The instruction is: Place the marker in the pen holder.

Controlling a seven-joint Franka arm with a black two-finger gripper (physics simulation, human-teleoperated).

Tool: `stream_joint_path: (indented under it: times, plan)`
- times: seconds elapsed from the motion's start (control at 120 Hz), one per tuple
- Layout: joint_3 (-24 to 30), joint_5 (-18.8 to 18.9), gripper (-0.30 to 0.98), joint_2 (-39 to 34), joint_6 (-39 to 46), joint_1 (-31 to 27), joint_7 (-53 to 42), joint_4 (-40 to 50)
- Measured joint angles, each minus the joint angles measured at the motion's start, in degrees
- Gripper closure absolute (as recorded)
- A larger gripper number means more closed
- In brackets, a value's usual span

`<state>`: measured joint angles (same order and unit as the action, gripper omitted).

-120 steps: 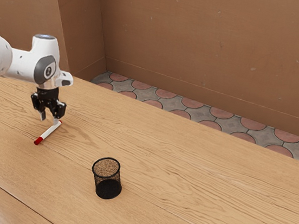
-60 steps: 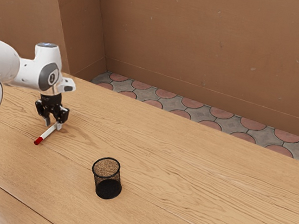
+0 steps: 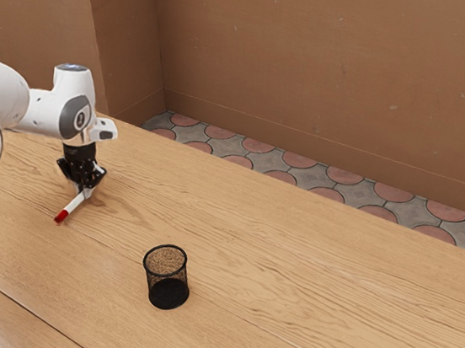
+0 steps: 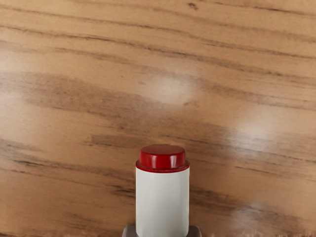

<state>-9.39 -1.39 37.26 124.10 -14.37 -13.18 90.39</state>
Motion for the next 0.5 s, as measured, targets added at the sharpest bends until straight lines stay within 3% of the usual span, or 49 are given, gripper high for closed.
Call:
stream_joint_path:
  times: [0.083, 0.208, 0.308, 0.425, 0.5]
  plan:
    - [1.7, 0.3, 0.75, -6.8, 0.0, 0.0, 0.2, 3.3]
    - [10.4, 0.0, 0.77, -23.5, 0.1, 0.5, 0.6, 11.7]
    - [14.8, -0.3, 0.78, -32.0, 1.6, 5.7, 1.1, 16.7]
    - [15.6, -0.3, 0.79, -33.8, 9.0, 12.4, 1.7, 22.7]
    - [15.6, -0.3, 0.79, -31.4, 13.5, 13.0, 2.3, 23.3]
